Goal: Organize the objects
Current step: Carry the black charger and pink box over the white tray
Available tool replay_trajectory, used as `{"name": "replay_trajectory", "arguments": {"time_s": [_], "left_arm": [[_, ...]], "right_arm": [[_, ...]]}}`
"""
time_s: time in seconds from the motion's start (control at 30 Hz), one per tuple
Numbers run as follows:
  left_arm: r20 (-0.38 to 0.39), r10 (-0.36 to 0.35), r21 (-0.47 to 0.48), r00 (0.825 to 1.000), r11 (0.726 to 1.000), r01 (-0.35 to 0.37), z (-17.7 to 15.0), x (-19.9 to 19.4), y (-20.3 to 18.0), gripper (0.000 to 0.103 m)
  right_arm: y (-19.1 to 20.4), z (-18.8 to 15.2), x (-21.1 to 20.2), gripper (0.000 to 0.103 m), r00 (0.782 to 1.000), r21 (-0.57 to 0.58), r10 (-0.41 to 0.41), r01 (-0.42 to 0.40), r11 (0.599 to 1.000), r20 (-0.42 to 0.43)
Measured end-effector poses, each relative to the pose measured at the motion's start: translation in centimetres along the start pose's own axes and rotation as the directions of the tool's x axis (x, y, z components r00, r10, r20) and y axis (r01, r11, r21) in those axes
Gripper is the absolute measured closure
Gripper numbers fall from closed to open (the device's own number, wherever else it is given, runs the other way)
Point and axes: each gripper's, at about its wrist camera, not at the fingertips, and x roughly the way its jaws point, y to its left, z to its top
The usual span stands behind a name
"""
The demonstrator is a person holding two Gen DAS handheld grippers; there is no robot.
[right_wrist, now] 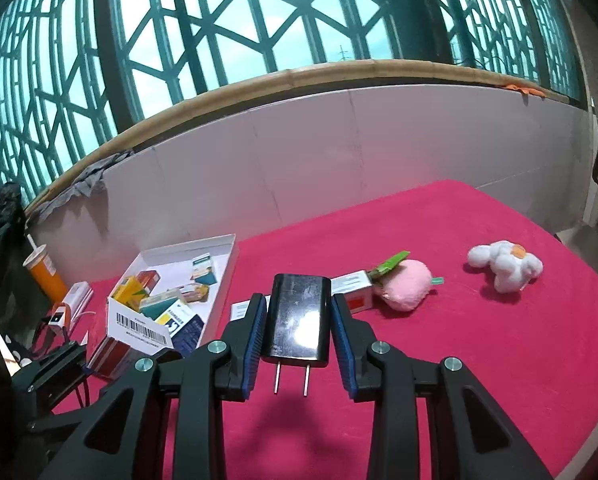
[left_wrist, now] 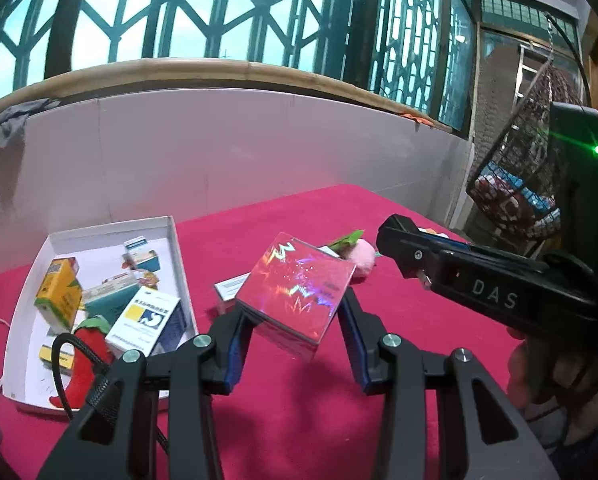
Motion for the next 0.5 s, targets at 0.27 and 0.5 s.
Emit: {"name": "replay_trajectory", "arguments": {"time_s": [0.27,0.5], "left_arm": [[0.032,0.043,-0.039,0.999,0.998,-0.042,-0.4,-1.7,2.4,0.062],[0.046,0.092,-0.089,0.995,0.992,-0.087,-0.7,-3.3,5.4,0.062]], "right_arm": [[3.5,0.3,0.7,0.069,1.0,-0.06,0.024,-0.025,0.998,-0.009],[6.7,0.2,1.8,0.069,0.998,-0.099,0.062,-0.064,0.993,-0.027]]}}
